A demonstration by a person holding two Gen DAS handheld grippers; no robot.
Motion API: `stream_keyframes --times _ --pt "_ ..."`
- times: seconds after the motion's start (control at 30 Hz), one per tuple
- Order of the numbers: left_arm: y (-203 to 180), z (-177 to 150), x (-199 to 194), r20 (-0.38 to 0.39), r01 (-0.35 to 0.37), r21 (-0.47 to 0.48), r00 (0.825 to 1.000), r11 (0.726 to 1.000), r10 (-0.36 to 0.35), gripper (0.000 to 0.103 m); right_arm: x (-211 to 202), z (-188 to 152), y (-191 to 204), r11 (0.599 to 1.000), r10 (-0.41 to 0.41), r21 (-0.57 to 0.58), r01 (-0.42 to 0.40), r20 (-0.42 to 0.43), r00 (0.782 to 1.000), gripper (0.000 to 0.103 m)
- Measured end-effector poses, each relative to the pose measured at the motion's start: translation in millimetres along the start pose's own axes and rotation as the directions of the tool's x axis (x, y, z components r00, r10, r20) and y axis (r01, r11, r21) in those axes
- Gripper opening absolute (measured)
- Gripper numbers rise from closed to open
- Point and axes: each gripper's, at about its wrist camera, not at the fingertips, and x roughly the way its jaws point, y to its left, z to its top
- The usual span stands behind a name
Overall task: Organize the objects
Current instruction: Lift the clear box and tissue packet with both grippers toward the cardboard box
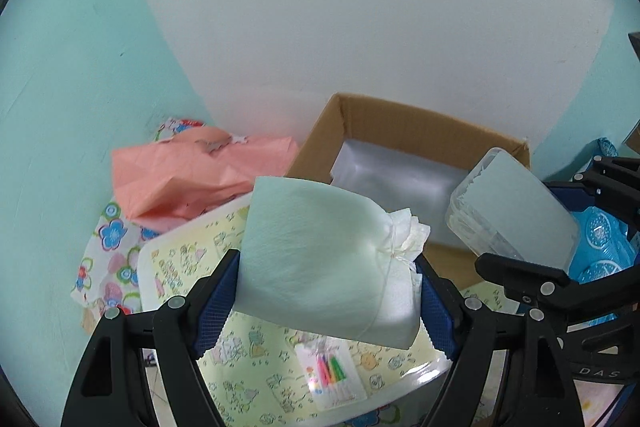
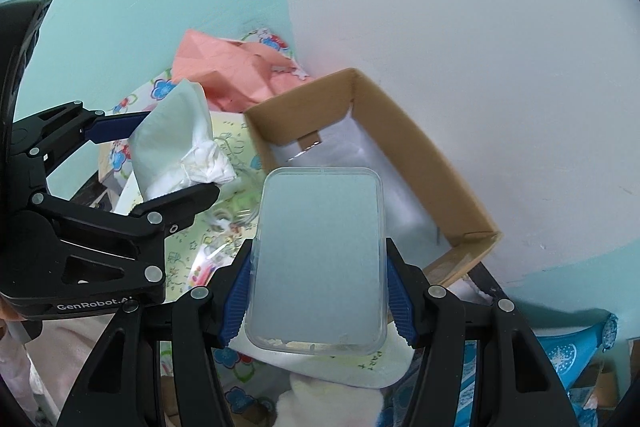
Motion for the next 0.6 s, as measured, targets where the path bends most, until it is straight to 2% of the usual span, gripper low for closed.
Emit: stream_keyframes --times 0.23,0.6 --pt "-15.0 25.3 17.3 0.0 0.021 0.031 1.0 0.999 -0.021 0.083 10.6 6.2 -30.5 0.999 -0.004 0.043 0.004 -0.009 1.0 0.062" --pt "-31.4 51.9 66.2 -0.037 0.055 0.062 0.998 0.997 -0.052 0.083 39.9 15.6 -61.0 0.996 0.016 0.09 -0.012 -0.038 0.999 0.062"
